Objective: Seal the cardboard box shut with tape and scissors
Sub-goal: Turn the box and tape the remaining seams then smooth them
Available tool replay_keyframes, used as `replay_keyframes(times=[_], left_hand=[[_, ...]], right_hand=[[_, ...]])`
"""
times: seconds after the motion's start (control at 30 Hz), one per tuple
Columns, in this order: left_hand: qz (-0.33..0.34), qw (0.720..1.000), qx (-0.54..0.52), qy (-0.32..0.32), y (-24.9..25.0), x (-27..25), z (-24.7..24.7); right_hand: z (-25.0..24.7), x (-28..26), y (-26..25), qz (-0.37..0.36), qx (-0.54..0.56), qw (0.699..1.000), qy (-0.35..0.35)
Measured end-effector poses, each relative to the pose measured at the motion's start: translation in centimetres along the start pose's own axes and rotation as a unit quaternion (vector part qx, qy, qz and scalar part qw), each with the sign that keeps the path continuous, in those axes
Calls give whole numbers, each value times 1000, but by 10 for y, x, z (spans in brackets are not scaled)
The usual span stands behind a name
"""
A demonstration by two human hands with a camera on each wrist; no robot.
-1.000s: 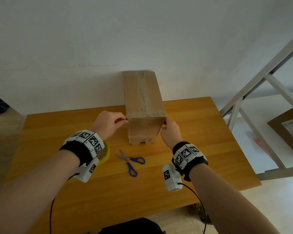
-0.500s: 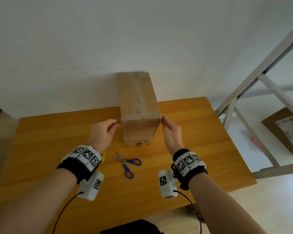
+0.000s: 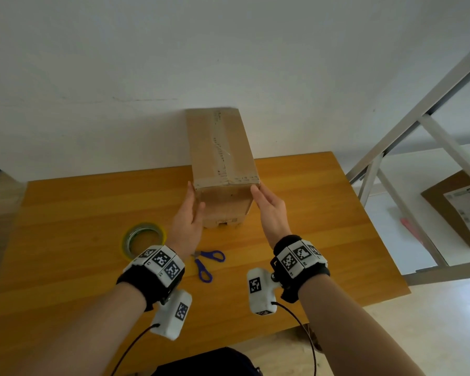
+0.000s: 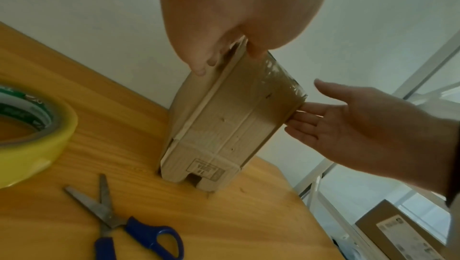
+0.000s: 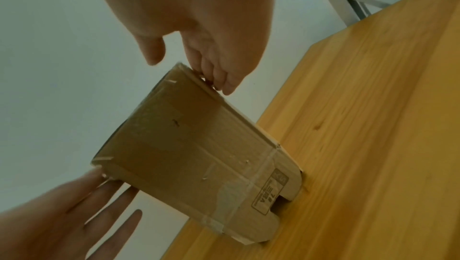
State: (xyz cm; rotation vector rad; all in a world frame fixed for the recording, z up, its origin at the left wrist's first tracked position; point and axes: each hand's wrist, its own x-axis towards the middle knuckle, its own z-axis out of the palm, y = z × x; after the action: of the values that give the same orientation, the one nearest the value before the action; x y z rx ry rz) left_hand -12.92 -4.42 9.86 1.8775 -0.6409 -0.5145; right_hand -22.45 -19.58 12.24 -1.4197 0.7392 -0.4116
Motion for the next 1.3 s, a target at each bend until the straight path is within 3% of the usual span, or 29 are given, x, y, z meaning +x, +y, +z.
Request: replay_keyframes(times=[0.23, 0.33, 0.73, 0.97, 1.3], left_hand=[[9, 994, -16, 110, 3, 21, -1], [7, 994, -7, 113, 2, 26, 1], [-87, 994, 36, 51, -25, 6, 7], [-54, 993, -27, 105, -1, -10, -3], [-54, 984, -82, 149, 27, -19, -22]], right_hand=[[7, 11, 4, -48, -53, 995, 75], [6, 14, 7, -41, -56, 994, 88], [-4, 17, 39, -5, -169, 986, 4], [2, -2, 26, -15, -143, 990, -12], [21, -43, -24, -21, -38, 992, -121]])
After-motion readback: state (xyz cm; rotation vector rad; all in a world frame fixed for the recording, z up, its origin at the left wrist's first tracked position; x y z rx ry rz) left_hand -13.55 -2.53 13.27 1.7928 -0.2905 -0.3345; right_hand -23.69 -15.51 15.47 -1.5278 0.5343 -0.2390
